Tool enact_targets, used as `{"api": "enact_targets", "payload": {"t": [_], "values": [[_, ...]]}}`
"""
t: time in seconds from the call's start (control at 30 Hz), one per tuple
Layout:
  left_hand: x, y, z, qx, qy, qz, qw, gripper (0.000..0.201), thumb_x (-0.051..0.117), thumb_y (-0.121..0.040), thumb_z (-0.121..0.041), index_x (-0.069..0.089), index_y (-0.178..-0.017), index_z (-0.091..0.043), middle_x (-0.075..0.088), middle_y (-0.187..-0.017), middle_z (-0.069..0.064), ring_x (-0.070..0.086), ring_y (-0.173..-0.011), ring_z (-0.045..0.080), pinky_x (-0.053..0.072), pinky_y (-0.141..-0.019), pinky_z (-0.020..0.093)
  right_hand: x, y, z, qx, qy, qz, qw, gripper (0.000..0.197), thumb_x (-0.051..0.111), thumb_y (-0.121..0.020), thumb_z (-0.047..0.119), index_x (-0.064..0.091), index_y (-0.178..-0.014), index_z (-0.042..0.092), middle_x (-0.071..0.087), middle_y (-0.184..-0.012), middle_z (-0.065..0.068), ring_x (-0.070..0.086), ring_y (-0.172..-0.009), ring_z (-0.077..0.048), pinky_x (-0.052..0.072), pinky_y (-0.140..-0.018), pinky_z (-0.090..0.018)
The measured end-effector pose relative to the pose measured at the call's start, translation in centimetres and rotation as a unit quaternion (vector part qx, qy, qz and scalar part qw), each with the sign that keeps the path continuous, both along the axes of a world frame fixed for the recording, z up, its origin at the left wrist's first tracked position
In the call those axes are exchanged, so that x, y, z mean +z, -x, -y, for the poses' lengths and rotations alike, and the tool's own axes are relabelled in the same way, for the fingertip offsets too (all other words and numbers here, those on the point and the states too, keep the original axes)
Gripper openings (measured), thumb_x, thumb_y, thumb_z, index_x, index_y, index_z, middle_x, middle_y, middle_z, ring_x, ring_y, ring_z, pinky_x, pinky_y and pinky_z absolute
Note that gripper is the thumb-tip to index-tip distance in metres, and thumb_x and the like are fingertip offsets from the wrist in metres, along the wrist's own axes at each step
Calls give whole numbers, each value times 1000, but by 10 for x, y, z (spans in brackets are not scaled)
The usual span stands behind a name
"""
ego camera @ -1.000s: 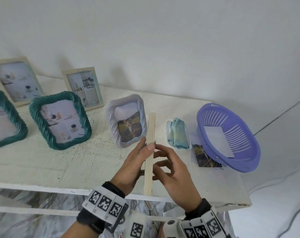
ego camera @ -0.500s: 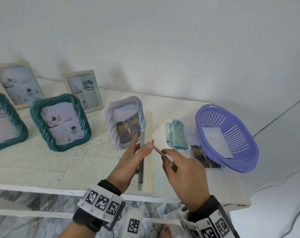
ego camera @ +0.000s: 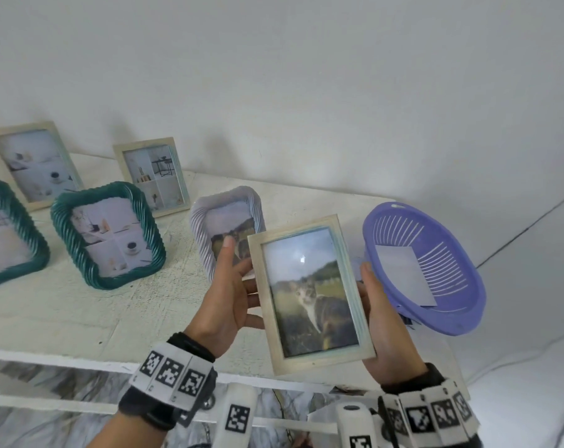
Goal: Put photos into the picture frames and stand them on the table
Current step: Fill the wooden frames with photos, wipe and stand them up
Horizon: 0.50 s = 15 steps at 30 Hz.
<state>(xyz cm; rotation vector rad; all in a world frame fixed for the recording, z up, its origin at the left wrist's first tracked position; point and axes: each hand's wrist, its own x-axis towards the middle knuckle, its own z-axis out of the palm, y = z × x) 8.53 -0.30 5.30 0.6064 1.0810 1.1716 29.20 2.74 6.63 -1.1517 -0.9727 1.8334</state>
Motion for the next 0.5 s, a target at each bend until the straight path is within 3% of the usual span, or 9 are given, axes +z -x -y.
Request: {"api": "enact_targets", "payload": {"t": [0.07, 0.1, 0.17, 0.23, 0.3, 0.33, 0.4, 0.47, 0.5], "values": [[4, -1, -5, -33, 13, 27, 999, 92, 19, -78, -84, 67, -125, -21, 65, -120, 26, 65, -103, 43, 56, -69, 49, 0, -6, -8, 2, -13, 14, 1000, 53, 51, -81, 59, 76, -104, 19, 71, -105, -17, 66, -91, -34, 50, -91, -52], [7, -2, -9, -52, 15, 33, 998, 94, 18, -77, -84, 70, -122, -20, 65, -120, 27, 66, -100, 43, 59, -63, 45, -1, -9, -12, 6, -25, 24, 999, 53, 55, -77, 63, 74, -108, 24, 70, -111, -13, 66, -97, -32, 47, -97, -52], [13, -7, -18, -82, 20, 29, 996, 91, 17, -76, -83, 76, -112, -23, 68, -117, 24, 70, -94, 38, 57, -55, 39, -3, -15, -22, 27, -37, 57, 997, 60, 65, -63, 73, 75, -103, 30, 67, -110, -19, 66, -90, -34, 50, -92, -51], [19, -10, -30, -95, 24, 20, 995, 87, 18, -77, -83, 77, -108, -28, 67, -120, 22, 65, -105, 43, 59, -64, 46, -4, -20, -34, 35, -56, 89, 994, 76, 67, -50, 82, 74, -107, 31, 67, -112, -19, 64, -101, -36, 46, -98, -56], [24, -14, -41, -96, 16, 29, 995, 85, 25, -79, -85, 75, -114, -24, 60, -130, 26, 54, -120, 49, 49, -91, 64, -3, -27, -49, 41, -76, 115, 990, 99, 62, -44, 91, 65, -123, 31, 66, -122, -8, 59, -116, -29, 41, -106, -54], [29, -15, -46, -93, 11, 28, 995, 84, 30, -79, -84, 74, -116, -23, 56, -134, 29, 50, -124, 51, 42, -98, 69, 0, -29, -56, 55, -94, 128, 986, 102, 57, -46, 94, 62, -126, 31, 65, -124, -6, 58, -119, -26, 40, -107, -53], [39, -15, -57, -82, 5, 3, 997, 80, 31, -79, -79, 75, -114, -22, 59, -129, 29, 52, -120, 52, 48, -88, 69, 10, -34, -72, 88, -146, 145, 975, 96, 48, -64, 91, 63, -122, 16, 65, -114, -18, 60, -112, -35, 42, -102, -57], [55, -16, -68, -69, -9, -26, 997, 77, 30, -78, -73, 74, -114, -21, 68, -117, 22, 63, -106, 45, 54, -75, 61, 25, -39, -89, 93, -231, 152, 956, 80, 44, -87, 70, 58, -111, -5, 60, -101, -32, 59, -99, -47, 48, -88, -63], [65, -15, -74, -59, -21, -44, 997, 75, 30, -79, -71, 71, -116, -20, 71, -112, 19, 68, -97, 39, 56, -70, 58, 34, -38, -99, 92, -275, 149, 945, 61, 44, -96, 55, 59, -111, -2, 63, -99, -28, 62, -96, -44, 52, -83, -60]]}}
